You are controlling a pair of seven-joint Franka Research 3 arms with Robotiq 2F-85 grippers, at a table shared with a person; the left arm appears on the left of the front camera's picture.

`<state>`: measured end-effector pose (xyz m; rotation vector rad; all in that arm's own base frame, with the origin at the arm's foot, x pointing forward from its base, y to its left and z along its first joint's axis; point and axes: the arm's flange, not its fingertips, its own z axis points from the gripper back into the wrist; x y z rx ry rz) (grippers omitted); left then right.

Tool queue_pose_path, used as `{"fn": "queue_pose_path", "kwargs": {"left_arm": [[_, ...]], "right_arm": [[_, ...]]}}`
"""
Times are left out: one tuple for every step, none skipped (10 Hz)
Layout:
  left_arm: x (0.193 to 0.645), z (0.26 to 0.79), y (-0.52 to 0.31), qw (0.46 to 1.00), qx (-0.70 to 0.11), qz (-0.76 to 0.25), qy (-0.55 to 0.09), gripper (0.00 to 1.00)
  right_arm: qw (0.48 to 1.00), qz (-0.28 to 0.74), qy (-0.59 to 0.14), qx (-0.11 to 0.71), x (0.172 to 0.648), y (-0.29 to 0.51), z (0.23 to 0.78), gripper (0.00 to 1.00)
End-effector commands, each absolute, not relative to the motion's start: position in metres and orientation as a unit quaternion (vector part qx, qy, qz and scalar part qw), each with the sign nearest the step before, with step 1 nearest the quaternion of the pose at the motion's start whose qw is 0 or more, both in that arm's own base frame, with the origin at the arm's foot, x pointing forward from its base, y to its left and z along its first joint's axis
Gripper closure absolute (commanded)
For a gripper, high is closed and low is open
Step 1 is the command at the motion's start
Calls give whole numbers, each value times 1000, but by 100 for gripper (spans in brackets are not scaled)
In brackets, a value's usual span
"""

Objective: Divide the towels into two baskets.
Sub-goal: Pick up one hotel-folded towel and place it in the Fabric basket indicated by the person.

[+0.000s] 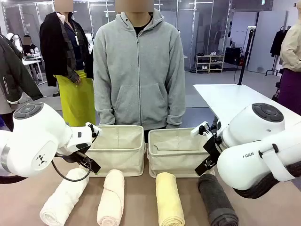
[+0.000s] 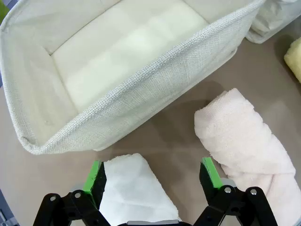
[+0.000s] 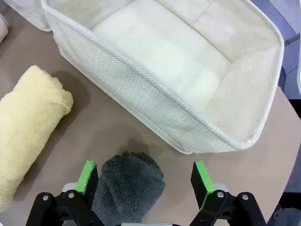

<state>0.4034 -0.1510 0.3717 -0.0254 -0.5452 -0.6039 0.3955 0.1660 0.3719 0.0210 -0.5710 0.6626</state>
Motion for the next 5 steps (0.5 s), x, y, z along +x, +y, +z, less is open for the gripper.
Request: {"fn": "queue_pose_path", "kwargs": {"left_arm": [[403,372,-151,918,-12,-294,-265,0],[403,372,-151,918,-12,-294,-265,0],[403,372,-151,918,-12,-294,-265,0],[403,372,-151,918,-12,-294,-265,0],[403,372,-151,918,-12,-294,-265,0]], "right_arm": [[906,321,-277,10,395,166,372,0],[906,321,-277,10,395,166,372,0],[906,321,-277,10,395,166,372,0],[906,321,-277,10,395,166,372,0],[906,321,-277,10,395,166,372,0]]}}
